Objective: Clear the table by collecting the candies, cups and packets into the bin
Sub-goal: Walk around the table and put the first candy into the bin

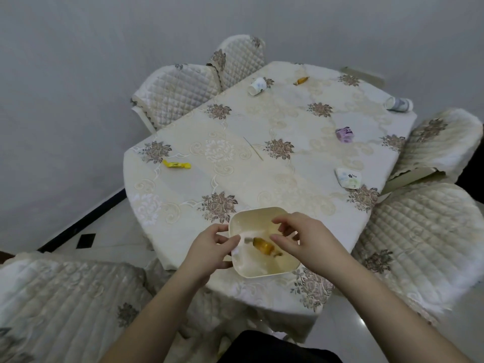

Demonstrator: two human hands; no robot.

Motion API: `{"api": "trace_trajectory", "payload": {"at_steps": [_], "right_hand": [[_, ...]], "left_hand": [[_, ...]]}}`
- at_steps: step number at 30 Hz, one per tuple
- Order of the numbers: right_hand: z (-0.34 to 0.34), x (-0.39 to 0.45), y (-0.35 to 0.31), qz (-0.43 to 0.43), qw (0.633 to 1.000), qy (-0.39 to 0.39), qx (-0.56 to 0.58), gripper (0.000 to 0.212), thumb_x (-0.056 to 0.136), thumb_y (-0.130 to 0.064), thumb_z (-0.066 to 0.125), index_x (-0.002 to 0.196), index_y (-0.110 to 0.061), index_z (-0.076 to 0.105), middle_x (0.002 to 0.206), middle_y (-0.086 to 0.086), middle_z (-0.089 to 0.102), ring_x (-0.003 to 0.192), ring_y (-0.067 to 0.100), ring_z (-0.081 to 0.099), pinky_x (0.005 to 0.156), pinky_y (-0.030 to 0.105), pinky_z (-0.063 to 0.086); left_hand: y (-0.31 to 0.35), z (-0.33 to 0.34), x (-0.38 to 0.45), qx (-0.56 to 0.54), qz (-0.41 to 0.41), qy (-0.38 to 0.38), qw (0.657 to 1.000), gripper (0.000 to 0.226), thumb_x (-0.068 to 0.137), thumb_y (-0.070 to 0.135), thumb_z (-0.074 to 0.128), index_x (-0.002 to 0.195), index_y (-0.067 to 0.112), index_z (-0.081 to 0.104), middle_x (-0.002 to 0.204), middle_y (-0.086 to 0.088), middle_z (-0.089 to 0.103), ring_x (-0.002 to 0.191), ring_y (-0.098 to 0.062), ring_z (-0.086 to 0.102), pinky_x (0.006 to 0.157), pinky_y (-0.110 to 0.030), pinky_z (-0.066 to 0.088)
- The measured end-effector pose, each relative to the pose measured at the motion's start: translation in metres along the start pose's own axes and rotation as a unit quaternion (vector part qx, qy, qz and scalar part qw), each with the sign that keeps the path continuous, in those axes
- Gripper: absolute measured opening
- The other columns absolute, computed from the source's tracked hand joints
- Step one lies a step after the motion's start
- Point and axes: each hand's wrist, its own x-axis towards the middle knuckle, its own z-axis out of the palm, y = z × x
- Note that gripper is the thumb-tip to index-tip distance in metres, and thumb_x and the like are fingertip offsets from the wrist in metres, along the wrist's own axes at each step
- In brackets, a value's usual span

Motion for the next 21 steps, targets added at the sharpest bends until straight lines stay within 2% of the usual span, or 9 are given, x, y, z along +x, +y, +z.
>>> {"api": "trace_trajectory", "payload": {"at_steps": [4, 8, 11, 15, 17, 21], "right_hand": [[-0.001, -0.009, -0.008, -0.027, 0.997, 0.037, -0.058, 0.031, 0.091, -0.044, 0.053, 0.117, -0.03, 0.06, 0.105, -0.016, 0.058, 0.097, -0.001, 0.055, 0.086, 0.023, 0.046], [0.007, -0.015, -0.015, -0.032, 0.993, 0.058, -0.102, 0.034, 0.094, -0.039, 0.05, 0.125, -0.026, 0.057, 0.12, -0.012, 0.056, 0.109, 0.007, 0.053, 0.089, 0.02, 0.04], [0.017, -0.018, -0.018, -0.047, 0.983, 0.064, -0.168, 0.039, 0.094, -0.033, 0.055, 0.13, -0.019, 0.055, 0.127, -0.002, 0.057, 0.114, 0.017, 0.053, 0.094, 0.029, 0.043], [0.033, -0.02, -0.022, -0.07, 0.96, 0.108, -0.247, 0.041, 0.088, -0.032, 0.062, 0.125, -0.014, 0.059, 0.128, 0.008, 0.059, 0.117, 0.028, 0.056, 0.095, 0.041, 0.047], [0.04, -0.022, -0.025, -0.075, 0.952, 0.122, -0.272, 0.042, 0.09, -0.037, 0.053, 0.126, -0.015, 0.058, 0.131, 0.008, 0.058, 0.12, 0.029, 0.054, 0.098, 0.043, 0.044], [0.05, -0.024, -0.03, -0.06, 0.951, 0.101, -0.287, 0.052, 0.092, -0.047, 0.037, 0.132, -0.018, 0.053, 0.138, 0.006, 0.052, 0.129, 0.027, 0.047, 0.107, 0.044, 0.036]], "left_hand": [[0.0, -0.015, -0.005, 0.017, 0.013, 0.001, 1.0, 0.021, 0.089, 0.014, 0.073, 0.108, 0.021, 0.064, 0.082, -0.009, 0.066, 0.062, -0.007, 0.069, 0.054, -0.027, 0.057], [-0.003, -0.028, -0.006, -0.004, 0.008, 0.001, 1.0, 0.022, 0.088, 0.012, 0.074, 0.101, 0.028, 0.065, 0.081, -0.008, 0.068, 0.062, -0.007, 0.071, 0.055, -0.027, 0.058], [-0.006, -0.04, -0.006, -0.011, 0.002, 0.002, 1.0, 0.026, 0.087, 0.012, 0.075, 0.104, 0.029, 0.064, 0.083, -0.007, 0.073, 0.068, -0.011, 0.074, 0.06, -0.031, 0.06], [-0.01, -0.059, -0.007, -0.012, -0.004, 0.014, 1.0, 0.032, 0.087, 0.018, 0.075, 0.115, 0.025, 0.063, 0.092, -0.009, 0.077, 0.079, -0.017, 0.077, 0.063, -0.032, 0.061], [-0.012, -0.068, -0.009, -0.022, -0.016, 0.02, 0.999, 0.034, 0.087, 0.018, 0.075, 0.118, 0.021, 0.063, 0.092, -0.008, 0.078, 0.079, -0.017, 0.077, 0.061, -0.031, 0.06], [-0.015, -0.081, -0.017, -0.028, -0.027, 0.034, 0.999, 0.036, 0.087, 0.018, 0.074, 0.122, 0.016, 0.062, 0.093, -0.008, 0.078, 0.078, -0.018, 0.078, 0.059, -0.032, 0.06]]}}
